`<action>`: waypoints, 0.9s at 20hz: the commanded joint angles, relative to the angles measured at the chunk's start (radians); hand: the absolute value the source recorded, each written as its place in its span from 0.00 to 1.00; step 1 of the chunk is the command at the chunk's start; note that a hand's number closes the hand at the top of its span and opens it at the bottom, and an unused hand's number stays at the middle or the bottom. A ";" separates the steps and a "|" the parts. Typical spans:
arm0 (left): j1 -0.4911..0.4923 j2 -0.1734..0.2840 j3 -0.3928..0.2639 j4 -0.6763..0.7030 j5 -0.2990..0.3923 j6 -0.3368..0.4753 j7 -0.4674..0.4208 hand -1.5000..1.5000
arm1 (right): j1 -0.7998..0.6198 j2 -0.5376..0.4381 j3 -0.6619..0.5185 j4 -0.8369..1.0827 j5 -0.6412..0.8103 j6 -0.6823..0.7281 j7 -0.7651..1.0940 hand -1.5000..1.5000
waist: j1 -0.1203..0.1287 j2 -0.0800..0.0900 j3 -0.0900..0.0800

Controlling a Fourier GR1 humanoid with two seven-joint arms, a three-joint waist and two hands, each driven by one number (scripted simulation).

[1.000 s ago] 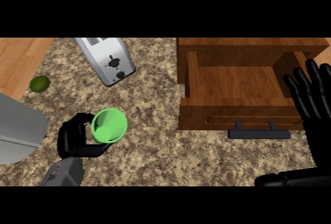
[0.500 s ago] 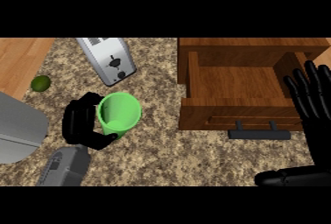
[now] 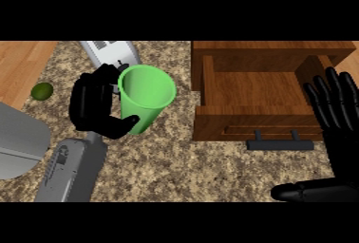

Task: Pick up the cup, place it into the drawer and close the drawer

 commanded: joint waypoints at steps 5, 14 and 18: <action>-0.220 -0.025 -0.008 0.038 -0.066 0.121 0.141 1.00 | -0.020 -0.006 0.017 0.005 0.017 0.000 0.021 0.00 | -0.005 0.002 -0.001; -0.479 -0.049 -0.022 0.141 -0.114 0.236 0.282 1.00 | 0.057 0.017 0.024 -0.022 0.012 0.012 -0.016 0.00 | -0.010 0.001 0.000; -0.514 -0.049 -0.082 0.284 -0.107 0.260 0.194 1.00 | 0.053 0.031 0.034 0.003 0.044 0.002 -0.052 0.00 | -0.015 0.004 0.000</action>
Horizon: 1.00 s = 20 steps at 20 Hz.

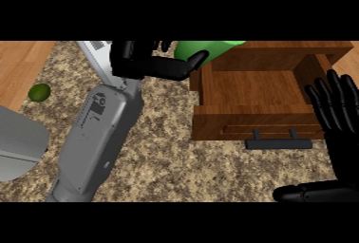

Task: Pick up the cup, place it into the drawer and close the drawer

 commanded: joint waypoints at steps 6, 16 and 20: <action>-0.239 -0.004 -0.045 0.320 0.055 0.095 -0.042 1.00 | -0.077 -0.030 -0.040 0.047 -0.037 0.001 0.034 0.00 | -0.011 0.003 0.000; -0.339 -0.004 -0.157 0.619 0.210 0.161 -0.232 1.00 | -0.075 -0.007 -0.012 0.089 -0.005 0.006 -0.025 0.00 | -0.028 0.009 0.000; -0.396 -0.004 -0.256 0.682 0.307 0.204 -0.206 1.00 | -0.067 -0.005 -0.008 0.079 -0.007 0.013 -0.039 0.00 | -0.049 0.011 0.001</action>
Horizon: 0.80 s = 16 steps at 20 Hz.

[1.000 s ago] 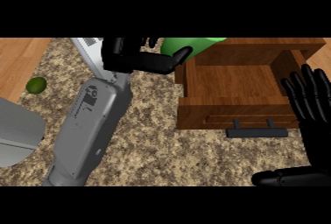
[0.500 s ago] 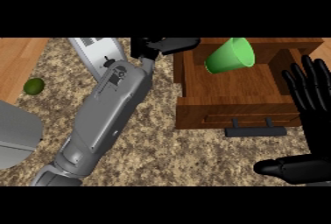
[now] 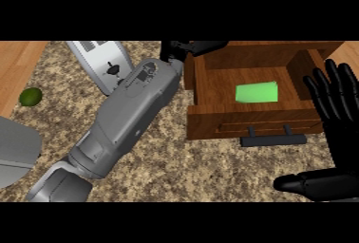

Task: Pick up the cup, place it into the drawer and close the drawer

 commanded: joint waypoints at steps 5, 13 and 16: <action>-0.036 0.000 -0.144 0.174 0.088 0.014 -0.081 1.00 | -0.002 -0.017 -0.017 0.068 -0.026 0.055 -0.068 0.00 | -0.035 0.012 0.001; -0.107 0.000 -0.293 0.204 0.145 0.083 0.005 1.00 | -0.020 -0.004 0.030 0.025 -0.005 0.033 -0.011 0.00 | -0.059 0.011 0.002; -0.146 0.000 -0.322 0.250 0.133 0.072 0.032 1.00 | -0.051 0.008 0.033 0.043 -0.009 0.024 -0.017 0.00 | -0.069 0.018 0.002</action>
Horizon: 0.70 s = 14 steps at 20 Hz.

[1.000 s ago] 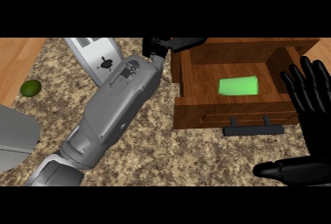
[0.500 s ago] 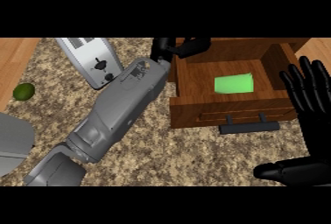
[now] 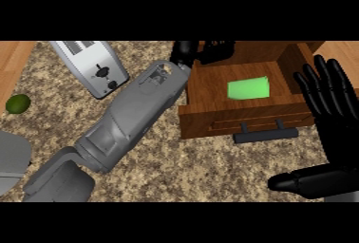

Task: Pick up the cup, place it into the drawer and close the drawer

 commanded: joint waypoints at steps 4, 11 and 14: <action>0.039 0.000 -0.116 -0.001 0.025 0.053 0.004 0.00 | -0.018 0.017 0.001 0.051 -0.003 0.002 -0.035 0.00 | -0.008 0.005 0.000; 0.013 0.000 -0.087 -0.081 0.136 0.051 -0.043 0.00 | 0.029 0.015 -0.004 -0.033 -0.083 0.029 -0.002 0.00 | -0.009 -0.002 0.000; -0.002 0.000 -0.025 -0.060 0.169 -0.023 -0.114 0.00 | 0.008 -0.010 -0.044 -0.023 -0.138 0.037 0.035 0.00 | 0.026 -0.006 -0.001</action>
